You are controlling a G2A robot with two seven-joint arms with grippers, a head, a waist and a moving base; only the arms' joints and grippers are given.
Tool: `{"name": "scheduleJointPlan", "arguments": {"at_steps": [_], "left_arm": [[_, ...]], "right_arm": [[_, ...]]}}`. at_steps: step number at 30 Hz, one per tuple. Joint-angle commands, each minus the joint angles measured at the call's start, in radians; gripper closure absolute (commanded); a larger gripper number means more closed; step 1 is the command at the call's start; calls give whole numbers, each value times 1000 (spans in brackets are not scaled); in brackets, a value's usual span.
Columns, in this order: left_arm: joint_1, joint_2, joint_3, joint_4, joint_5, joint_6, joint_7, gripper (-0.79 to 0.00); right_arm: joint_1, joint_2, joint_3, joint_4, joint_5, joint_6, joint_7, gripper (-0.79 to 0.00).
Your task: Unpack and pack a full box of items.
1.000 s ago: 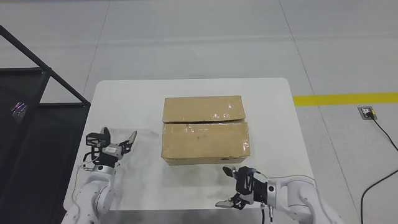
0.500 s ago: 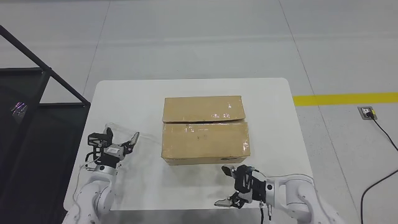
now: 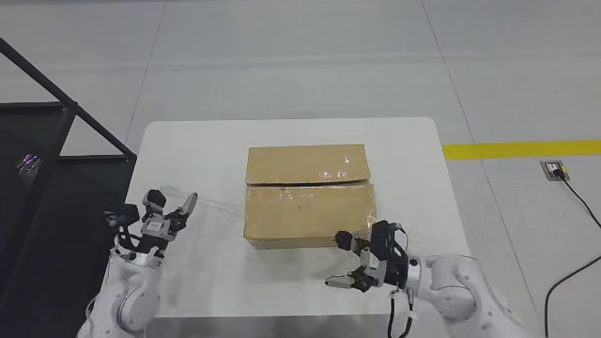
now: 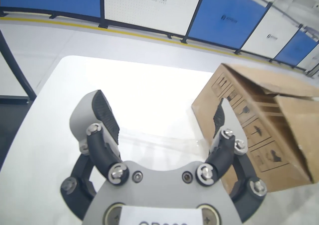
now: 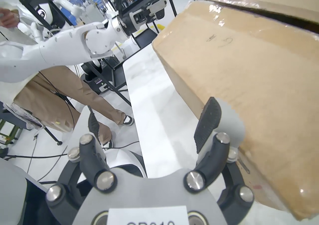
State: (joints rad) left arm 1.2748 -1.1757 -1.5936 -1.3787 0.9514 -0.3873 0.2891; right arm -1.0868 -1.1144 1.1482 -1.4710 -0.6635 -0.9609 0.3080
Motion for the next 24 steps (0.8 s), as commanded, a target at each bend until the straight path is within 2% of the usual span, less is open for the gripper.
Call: {"name": "scheduleJointPlan", "arguments": {"at_steps": [1, 4, 8, 10, 20, 24], "left_arm": [[20, 2, -19, -27, -35, -44, 6, -785], [49, 5, -42, -65, -76, -88, -1, -785], [83, 8, -64, -104, -152, -149, -46, -785], [95, 12, -79, -118, -177, -176, -92, -785], [95, 12, -79, -118, -177, -176, -92, -785], [98, 12, -78, -128, -194, -162, -103, -785]], "right_arm": [[27, 3, 3, 49, 147, -34, 21, -785], [73, 9, -5, 97, 331, -51, 89, -785], [100, 22, -7, 95, 487, -51, 177, -785], [100, 22, -7, 95, 487, -51, 177, -785], [94, 22, -10, 83, 490, -46, 169, -785], [79, 26, -3, 64, 564, -51, 151, -785]]}}
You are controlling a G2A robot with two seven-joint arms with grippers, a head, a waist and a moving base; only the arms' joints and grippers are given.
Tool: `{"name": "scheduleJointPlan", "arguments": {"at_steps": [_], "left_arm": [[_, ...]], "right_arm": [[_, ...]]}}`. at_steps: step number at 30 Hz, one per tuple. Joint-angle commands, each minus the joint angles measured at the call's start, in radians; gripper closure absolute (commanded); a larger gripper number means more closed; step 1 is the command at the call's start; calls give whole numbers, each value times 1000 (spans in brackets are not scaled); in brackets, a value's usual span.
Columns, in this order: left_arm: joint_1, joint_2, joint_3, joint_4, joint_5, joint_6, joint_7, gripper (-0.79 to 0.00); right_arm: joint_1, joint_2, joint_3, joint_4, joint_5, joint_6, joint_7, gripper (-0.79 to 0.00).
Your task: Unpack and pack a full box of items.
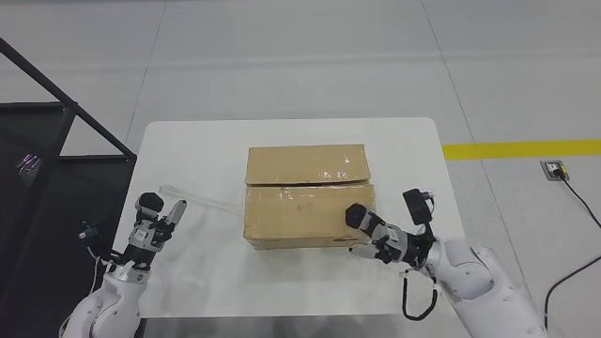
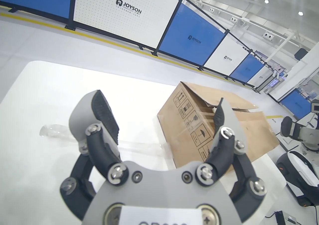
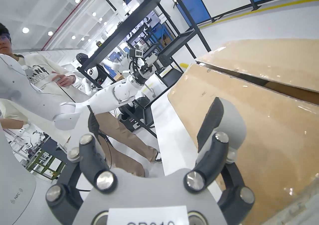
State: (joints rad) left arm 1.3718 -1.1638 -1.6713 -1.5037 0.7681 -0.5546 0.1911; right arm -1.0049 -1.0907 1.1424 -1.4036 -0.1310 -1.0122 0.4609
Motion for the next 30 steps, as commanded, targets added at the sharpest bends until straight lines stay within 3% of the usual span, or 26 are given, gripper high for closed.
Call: {"name": "scheduleJointPlan", "arguments": {"at_steps": [1, 8, 14, 23, 30], "left_arm": [[1, -1, 0, -4, -25, 3, -12, -785], [4, 7, -30, -4, -178, -88, -129, -785], [21, 17, -58, -31, -275, -144, -235, -785], [38, 19, -53, -50, -260, -139, -241, -785], [41, 19, -49, -55, -249, -133, -235, -785]], "right_arm": [[-7, 4, 5, -8, 57, 0, 3, -785], [-15, 30, 50, 37, 322, 5, 92, -785], [37, 41, 67, 111, 449, 115, 194, -785], [148, 35, 38, 251, 478, 283, 294, -785], [200, 24, -2, 309, 470, 306, 365, -785]]}}
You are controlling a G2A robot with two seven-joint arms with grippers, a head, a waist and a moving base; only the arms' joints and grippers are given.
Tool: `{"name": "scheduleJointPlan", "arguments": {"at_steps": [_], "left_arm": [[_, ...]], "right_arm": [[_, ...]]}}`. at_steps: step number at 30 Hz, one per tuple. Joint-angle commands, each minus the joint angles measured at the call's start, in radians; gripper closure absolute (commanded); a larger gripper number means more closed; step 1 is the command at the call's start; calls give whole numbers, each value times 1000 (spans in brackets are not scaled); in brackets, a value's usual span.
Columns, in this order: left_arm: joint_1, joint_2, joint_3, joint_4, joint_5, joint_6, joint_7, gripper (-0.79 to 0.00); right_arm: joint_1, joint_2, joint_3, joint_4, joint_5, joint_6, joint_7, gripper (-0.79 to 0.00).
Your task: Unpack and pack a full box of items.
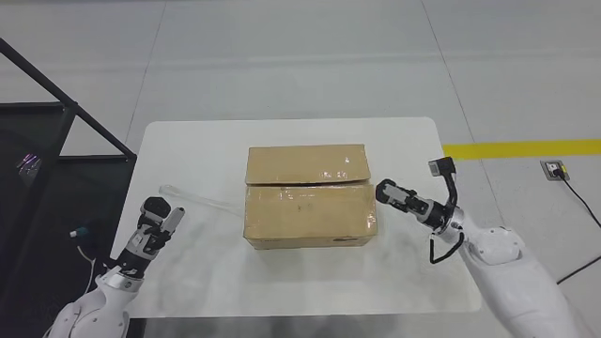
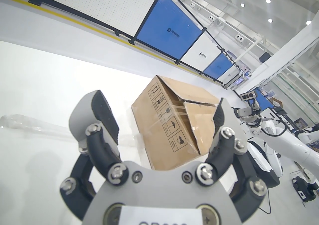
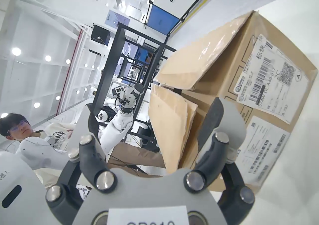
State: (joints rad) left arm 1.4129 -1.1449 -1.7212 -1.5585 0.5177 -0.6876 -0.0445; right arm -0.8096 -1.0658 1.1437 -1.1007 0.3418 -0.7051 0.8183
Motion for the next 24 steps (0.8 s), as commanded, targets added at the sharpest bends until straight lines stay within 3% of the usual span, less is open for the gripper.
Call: {"name": "scheduleJointPlan", "arguments": {"at_steps": [1, 6, 12, 18, 24], "left_arm": [[0, 0, 1, 0, 3, 1, 2, -785], [1, 0, 7, -3, 5, 4, 2, -785], [4, 0, 19, -13, 12, 5, -2, -785], [2, 3, 42, -26, 44, -10, -49, -785], [-7, 9, 77, -31, 128, -39, -140, -785]], "right_arm": [[9, -4, -13, 2, 13, -19, 34, -785], [-1, -5, -12, 7, 131, -138, 136, -785], [-67, 32, -28, -153, 212, -136, 161, -785], [-133, 107, -75, -283, 97, -184, 113, -785], [-123, 185, -184, -264, -91, -277, 20, -785]]}}
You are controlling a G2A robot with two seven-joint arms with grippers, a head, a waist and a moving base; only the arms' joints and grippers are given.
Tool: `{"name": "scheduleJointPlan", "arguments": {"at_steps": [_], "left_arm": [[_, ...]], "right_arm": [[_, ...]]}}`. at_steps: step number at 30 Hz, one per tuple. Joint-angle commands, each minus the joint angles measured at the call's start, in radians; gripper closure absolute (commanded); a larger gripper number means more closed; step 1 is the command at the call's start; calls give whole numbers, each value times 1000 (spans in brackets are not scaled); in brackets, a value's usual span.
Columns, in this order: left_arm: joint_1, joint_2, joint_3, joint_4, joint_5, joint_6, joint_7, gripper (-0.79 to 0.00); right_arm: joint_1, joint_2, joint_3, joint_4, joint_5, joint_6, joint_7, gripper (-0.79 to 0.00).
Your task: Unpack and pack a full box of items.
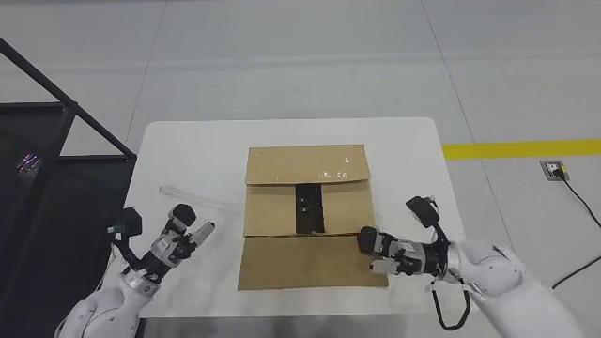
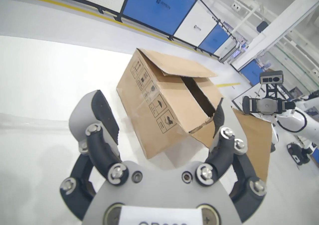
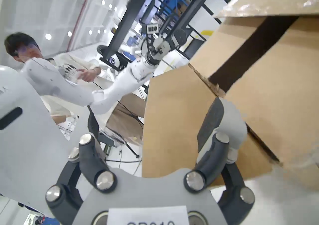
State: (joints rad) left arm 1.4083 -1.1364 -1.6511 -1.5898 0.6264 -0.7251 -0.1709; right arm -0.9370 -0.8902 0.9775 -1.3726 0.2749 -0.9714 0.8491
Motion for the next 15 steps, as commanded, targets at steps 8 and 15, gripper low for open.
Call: {"name": "scheduleJointPlan", "arguments": {"at_steps": [8, 15], "left_arm": [[-29, 1, 77, 19, 182, 20, -29, -785], [-46, 5, 107, 43, 253, 10, -38, -785]], "right_arm": [[80, 42, -146, 54, -105, -41, -41, -785], [88, 47, -146, -27, 99, -41, -41, -785]]}}
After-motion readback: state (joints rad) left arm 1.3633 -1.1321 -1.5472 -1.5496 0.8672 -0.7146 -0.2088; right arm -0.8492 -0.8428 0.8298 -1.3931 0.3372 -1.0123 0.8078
